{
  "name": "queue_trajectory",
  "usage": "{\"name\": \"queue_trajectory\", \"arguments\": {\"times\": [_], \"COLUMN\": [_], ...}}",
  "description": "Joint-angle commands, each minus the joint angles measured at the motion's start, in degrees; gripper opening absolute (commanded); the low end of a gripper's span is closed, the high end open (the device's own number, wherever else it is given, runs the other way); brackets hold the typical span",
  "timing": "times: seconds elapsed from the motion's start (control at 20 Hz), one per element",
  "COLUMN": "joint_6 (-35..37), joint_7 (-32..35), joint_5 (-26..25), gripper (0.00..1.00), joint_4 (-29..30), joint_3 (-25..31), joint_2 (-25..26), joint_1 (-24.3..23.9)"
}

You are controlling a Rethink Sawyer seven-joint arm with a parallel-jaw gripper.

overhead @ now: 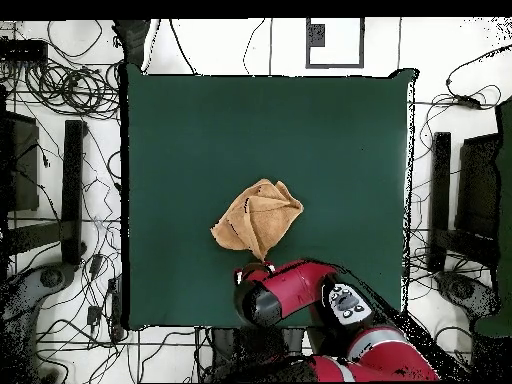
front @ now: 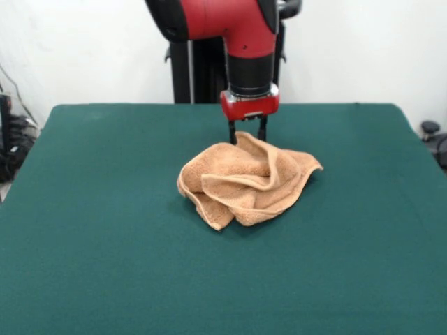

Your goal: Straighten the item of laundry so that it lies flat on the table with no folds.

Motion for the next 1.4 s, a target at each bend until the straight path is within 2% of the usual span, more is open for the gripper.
{"name": "queue_trajectory", "arguments": {"times": [0.05,0.4,0.8,1.4], "joint_6": [-3.2,-2.4,2.9,3.0], "joint_7": [6.9,6.8,5.5,5.0], "joint_5": [2.8,3.3,5.8,7.9], "gripper": [1.0,1.0,1.0,1.0], "joint_4": [-4.5,-3.7,0.8,2.1], "joint_3": [2.5,2.4,4.5,4.3], "joint_2": [2.5,1.6,-5.2,-6.9], "joint_1": [0.8,0.9,0.2,0.7]}}
